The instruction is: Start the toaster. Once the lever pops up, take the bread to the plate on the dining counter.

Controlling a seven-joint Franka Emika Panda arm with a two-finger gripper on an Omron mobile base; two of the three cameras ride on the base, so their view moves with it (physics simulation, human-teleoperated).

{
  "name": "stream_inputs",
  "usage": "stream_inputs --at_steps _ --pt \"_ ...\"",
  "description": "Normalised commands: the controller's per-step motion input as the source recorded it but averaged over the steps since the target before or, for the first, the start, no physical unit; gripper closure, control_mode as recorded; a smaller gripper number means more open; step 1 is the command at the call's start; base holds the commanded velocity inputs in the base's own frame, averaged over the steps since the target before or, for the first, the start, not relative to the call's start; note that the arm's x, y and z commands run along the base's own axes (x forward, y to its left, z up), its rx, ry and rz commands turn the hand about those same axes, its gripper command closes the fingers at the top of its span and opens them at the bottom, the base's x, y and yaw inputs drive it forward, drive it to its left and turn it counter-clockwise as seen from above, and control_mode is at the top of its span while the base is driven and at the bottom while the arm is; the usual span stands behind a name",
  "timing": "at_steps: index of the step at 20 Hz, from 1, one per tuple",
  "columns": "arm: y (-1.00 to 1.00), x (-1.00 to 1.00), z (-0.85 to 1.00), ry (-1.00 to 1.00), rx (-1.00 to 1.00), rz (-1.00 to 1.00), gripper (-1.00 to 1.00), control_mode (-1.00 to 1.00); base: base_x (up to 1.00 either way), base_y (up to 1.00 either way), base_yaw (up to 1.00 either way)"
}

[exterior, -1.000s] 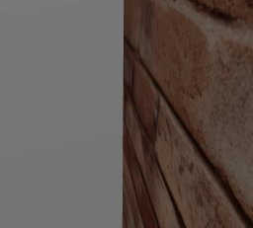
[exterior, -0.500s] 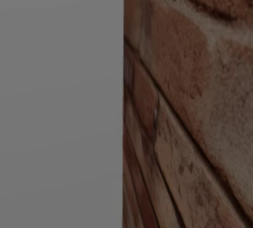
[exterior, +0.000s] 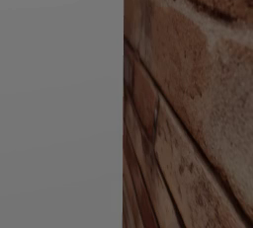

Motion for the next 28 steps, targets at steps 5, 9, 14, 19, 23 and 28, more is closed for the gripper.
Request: stream_inputs --at_steps 5,9,14,19,23,28 --pt "0.00 0.00 -0.11 0.00 0.00 0.00 -1.00 -1.00 0.00 0.00 0.00" --pt "0.00 0.00 -0.15 -0.02 0.00 0.00 -1.00 -1.00 0.00 0.00 0.00" --pt "0.00 0.00 -0.14 -0.02 0.00 0.00 -1.00 -1.00 0.00 0.00 0.00" --pt "0.00 0.00 -0.16 -0.02 0.00 0.00 -1.00 -1.00 0.00 0.00 0.00" --pt "0.00 0.00 -0.16 -0.02 0.00 0.00 -1.00 -1.00 0.00 0.00 0.00" --pt "0.00 0.00 -0.20 0.00 0.00 0.00 -1.00 -1.00 0.00 0.00 0.00"
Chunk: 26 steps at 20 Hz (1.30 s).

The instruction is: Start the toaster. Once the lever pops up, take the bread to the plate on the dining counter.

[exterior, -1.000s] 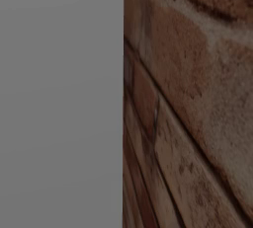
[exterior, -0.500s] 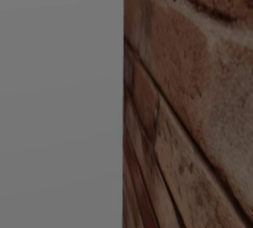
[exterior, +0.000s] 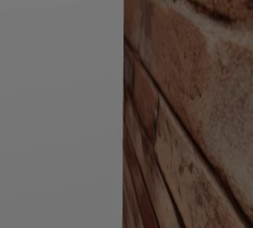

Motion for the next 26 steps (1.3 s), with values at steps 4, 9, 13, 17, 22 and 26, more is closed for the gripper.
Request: stream_inputs --at_steps 4,9,13,17,22,26 --pt "0.00 -0.02 -0.12 0.00 0.00 0.00 -1.00 -1.00 0.00 0.00 0.00" --pt "0.00 -0.14 0.00 0.01 0.00 0.00 -1.00 -1.00 0.00 0.00 0.00" --pt "0.00 -0.04 0.00 0.04 0.00 0.00 -1.00 -1.00 0.00 0.00 0.00" --pt "0.00 0.00 -0.01 0.00 0.00 0.00 -1.00 -1.00 0.00 0.00 0.00" --pt "0.00 0.00 -0.07 0.01 0.00 0.00 -1.00 -1.00 0.00 0.00 0.00" --pt "0.00 0.00 -0.24 0.01 0.00 0.00 -1.00 -1.00 0.00 0.00 0.00"
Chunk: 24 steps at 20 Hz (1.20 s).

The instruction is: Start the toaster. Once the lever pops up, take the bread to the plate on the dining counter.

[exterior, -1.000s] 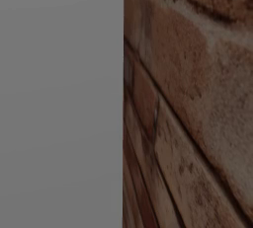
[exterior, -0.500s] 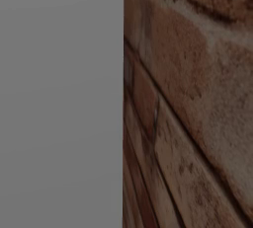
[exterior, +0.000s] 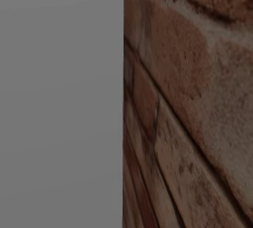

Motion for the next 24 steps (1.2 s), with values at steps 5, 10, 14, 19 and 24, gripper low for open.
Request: stream_inputs --at_steps 5,10,14,19,24 --pt "0.00 0.00 -0.31 0.00 0.00 0.00 -1.00 -1.00 0.00 0.00 0.00" --pt "0.00 0.00 -0.17 0.00 0.00 0.00 -1.00 -1.00 0.00 0.00 0.00" --pt "0.00 -0.03 0.00 0.00 0.00 0.00 -1.00 -1.00 0.00 0.00 0.00" --pt "0.00 -0.35 0.25 -0.05 0.00 0.00 -1.00 -1.00 0.00 0.00 0.00" --pt "0.00 -0.23 0.38 -0.11 0.00 0.00 -1.00 -1.00 0.00 0.00 0.00"
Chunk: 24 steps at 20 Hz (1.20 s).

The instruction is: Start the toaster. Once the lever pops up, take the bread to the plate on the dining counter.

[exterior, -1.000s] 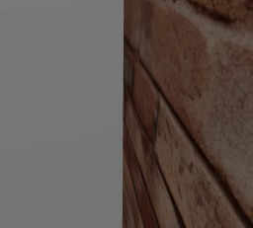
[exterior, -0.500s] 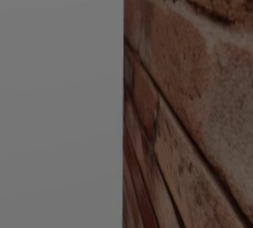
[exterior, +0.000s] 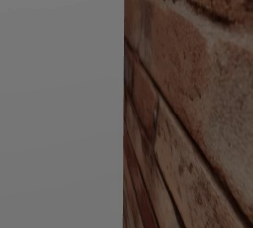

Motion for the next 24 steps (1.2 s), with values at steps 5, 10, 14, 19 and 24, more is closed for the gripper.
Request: stream_inputs --at_steps 5,10,14,19,24 --pt "0.00 -0.03 0.27 -0.17 0.00 0.00 -1.00 -1.00 0.00 0.00 0.00" --pt "0.02 0.00 0.15 -0.22 0.00 0.00 -1.00 -1.00 0.00 0.00 0.00" --pt "0.01 0.00 0.26 -0.12 0.00 0.00 -1.00 -1.00 0.00 0.00 0.00" --pt "0.01 0.00 0.34 -0.05 0.00 0.00 -1.00 -1.00 0.00 0.00 0.00" --pt "0.04 0.00 0.33 0.00 0.00 -0.01 -1.00 -1.00 0.00 0.00 0.00"
